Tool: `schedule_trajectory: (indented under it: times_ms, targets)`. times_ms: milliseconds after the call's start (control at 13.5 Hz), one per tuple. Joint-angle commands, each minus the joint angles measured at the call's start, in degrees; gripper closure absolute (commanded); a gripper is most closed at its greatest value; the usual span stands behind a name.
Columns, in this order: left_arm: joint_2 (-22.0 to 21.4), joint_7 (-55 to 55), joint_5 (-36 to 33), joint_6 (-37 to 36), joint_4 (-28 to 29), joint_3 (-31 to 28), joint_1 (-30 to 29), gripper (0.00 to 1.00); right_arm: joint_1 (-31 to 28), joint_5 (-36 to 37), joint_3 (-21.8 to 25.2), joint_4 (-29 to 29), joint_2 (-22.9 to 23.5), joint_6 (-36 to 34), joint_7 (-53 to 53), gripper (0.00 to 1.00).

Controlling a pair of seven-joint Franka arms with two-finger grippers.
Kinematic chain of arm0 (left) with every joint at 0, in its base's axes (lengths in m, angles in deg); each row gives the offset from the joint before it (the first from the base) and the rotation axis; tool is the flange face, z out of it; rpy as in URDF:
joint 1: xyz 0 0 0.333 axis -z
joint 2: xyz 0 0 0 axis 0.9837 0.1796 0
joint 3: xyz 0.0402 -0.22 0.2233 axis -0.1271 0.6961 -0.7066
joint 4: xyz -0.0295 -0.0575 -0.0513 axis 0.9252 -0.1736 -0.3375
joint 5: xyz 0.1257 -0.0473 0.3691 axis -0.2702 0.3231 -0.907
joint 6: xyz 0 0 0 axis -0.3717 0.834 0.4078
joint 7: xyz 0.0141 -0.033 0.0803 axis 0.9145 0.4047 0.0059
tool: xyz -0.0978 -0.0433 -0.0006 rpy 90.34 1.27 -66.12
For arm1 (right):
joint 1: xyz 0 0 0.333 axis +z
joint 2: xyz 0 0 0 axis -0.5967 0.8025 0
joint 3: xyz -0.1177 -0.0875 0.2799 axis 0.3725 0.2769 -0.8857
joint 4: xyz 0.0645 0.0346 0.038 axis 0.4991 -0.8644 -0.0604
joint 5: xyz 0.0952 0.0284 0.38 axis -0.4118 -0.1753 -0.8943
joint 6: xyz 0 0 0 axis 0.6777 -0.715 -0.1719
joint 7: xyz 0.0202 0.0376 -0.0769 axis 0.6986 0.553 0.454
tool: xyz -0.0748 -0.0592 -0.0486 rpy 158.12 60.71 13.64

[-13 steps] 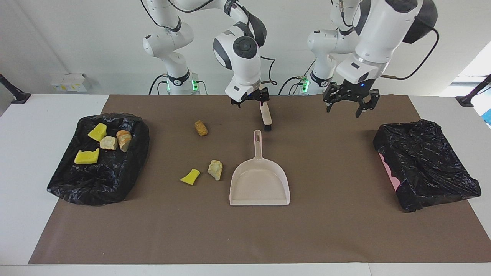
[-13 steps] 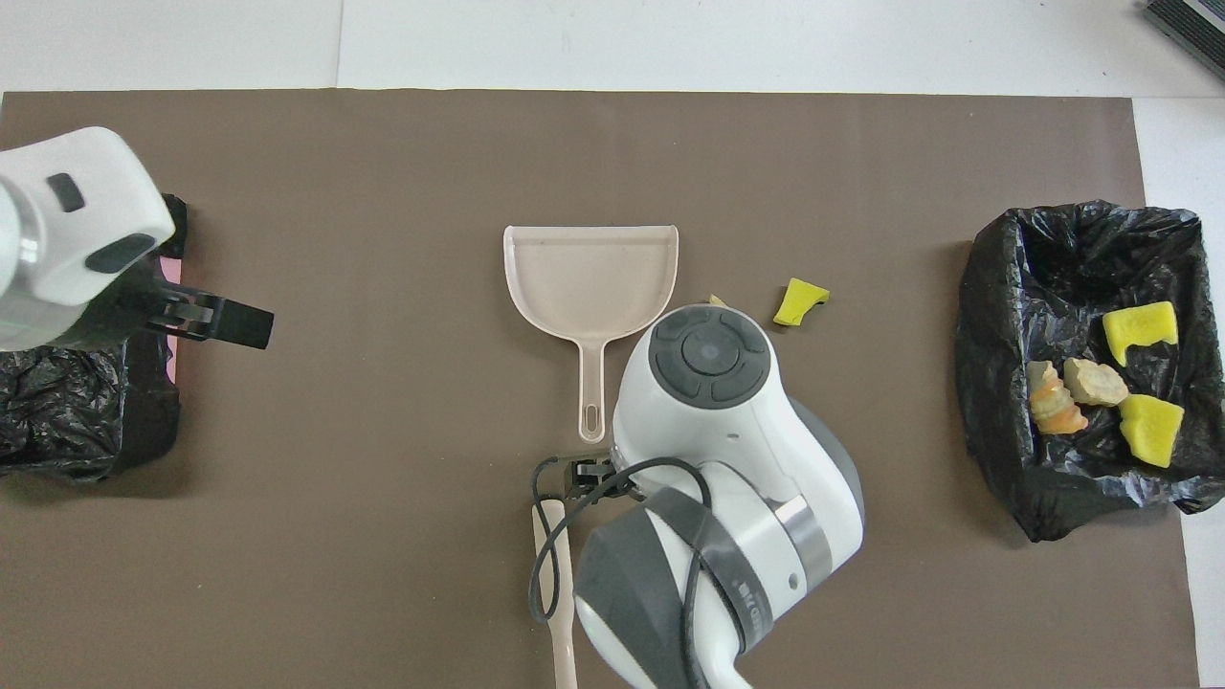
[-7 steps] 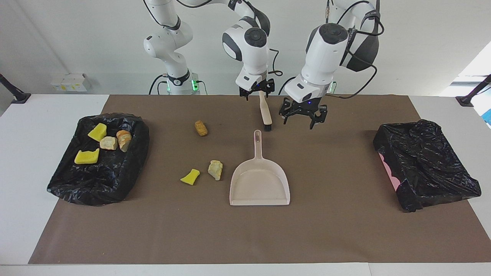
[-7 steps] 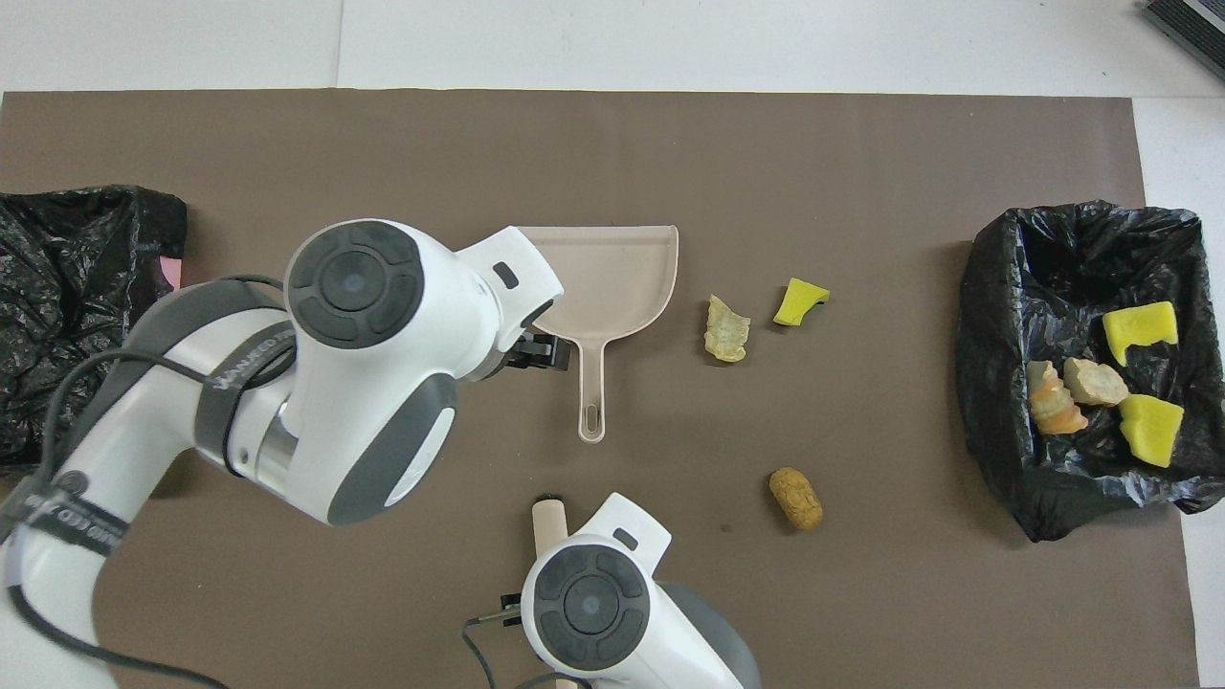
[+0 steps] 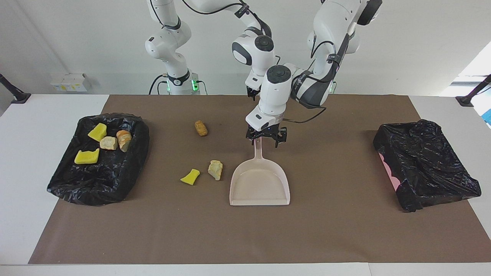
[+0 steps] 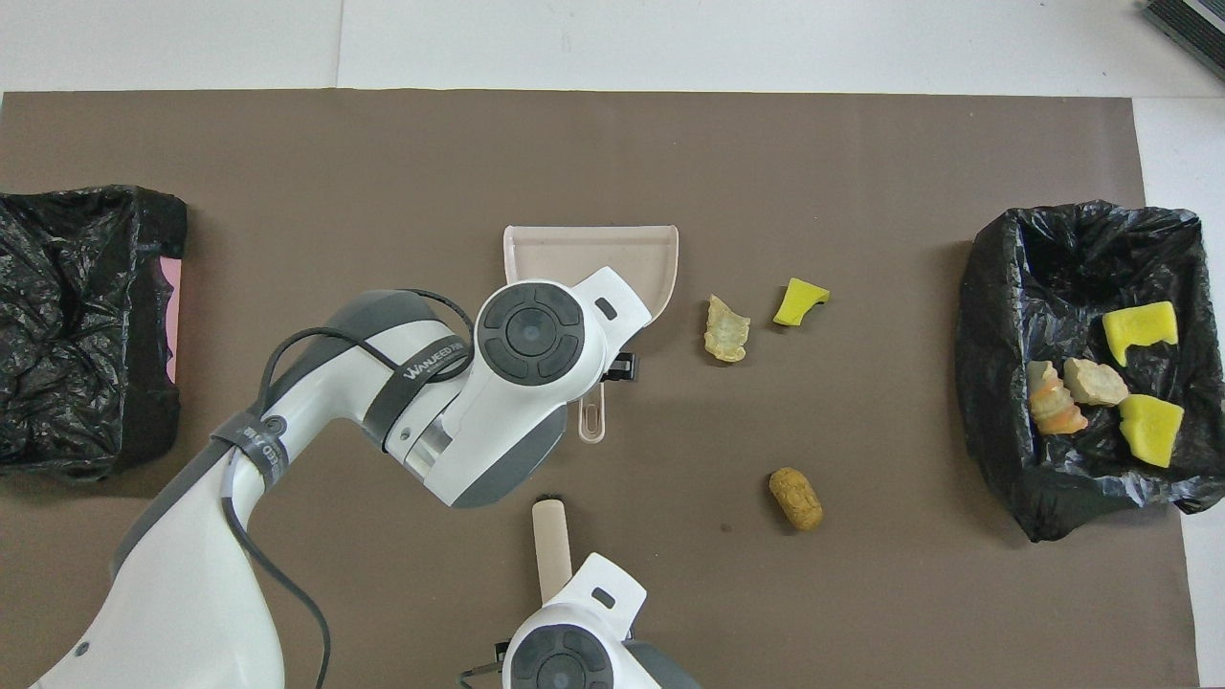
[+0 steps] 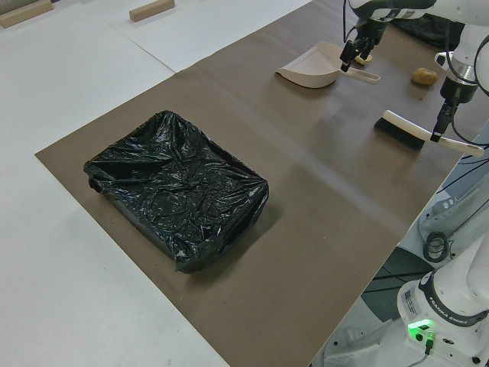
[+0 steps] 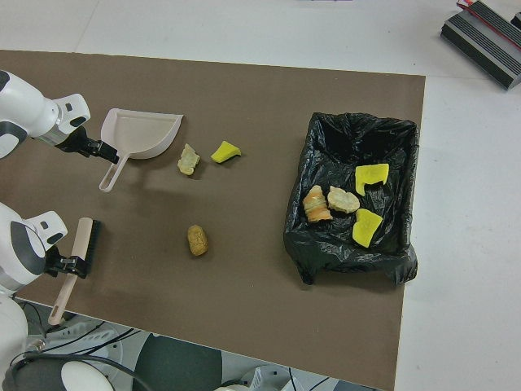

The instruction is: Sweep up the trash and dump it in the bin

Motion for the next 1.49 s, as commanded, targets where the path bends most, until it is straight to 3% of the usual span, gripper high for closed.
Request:
schedule_trajectory:
  times_ms: [0,74,149,223,371,446,520,594,891,1411]
  targets:
    - [3.2,6.8,-4.7,3.5,-0.6,-0.3,1.6,0.0,2.6,-1.4,0.0,-1.4,-0.1,1.1,-3.6,0.23]
    - [3.2,6.9,-4.4,3.4,-0.5,-0.2,1.6,0.0,2.7,-1.4,0.0,-1.7,-0.1,0.9,-3.4,0.26]
    - [3.2,7.0,-4.2,3.3,-0.4,-0.1,1.5,0.09,2.7,-1.4,0.0,-2.0,-0.2,0.8,-3.2,0.3]
    - [3.2,7.0,-4.2,2.7,-0.4,-0.1,1.5,0.37,2.7,-1.4,0.0,-2.0,-0.2,0.8,-3.1,0.34]
    - [3.1,7.0,-4.2,2.4,-0.6,-0.1,1.4,0.69,2.7,-1.4,0.0,-2.1,-0.3,0.4,-3.0,0.46]
    - [3.2,6.9,-4.2,2.4,-0.5,-0.1,1.4,0.88,2.7,-1.4,0.0,-2.1,-0.3,0.3,-3.0,0.59]
    - [3.0,6.5,-4.2,2.4,-0.6,-0.1,1.1,1.0,2.7,-1.4,0.0,-2.0,-0.3,0.1,-3.1,0.79]
    - [2.9,6.1,-4.2,2.5,-0.6,-0.1,0.9,1.0,2.7,-1.4,0.0,-2.0,-0.2,0.0,-3.3,1.0]
    - [1.1,1.8,-4.2,1.4,-0.8,-0.1,-0.1,1.0,2.3,-1.4,0.0,-1.3,-0.7,-1.7,-3.8,1.0]
    - [-3.3,-24.5,-3.7,-8.2,-1.1,0.0,-4.0,1.0,-3.9,-1.0,0.3,-0.6,-7.3,-9.4,-2.9,1.0]
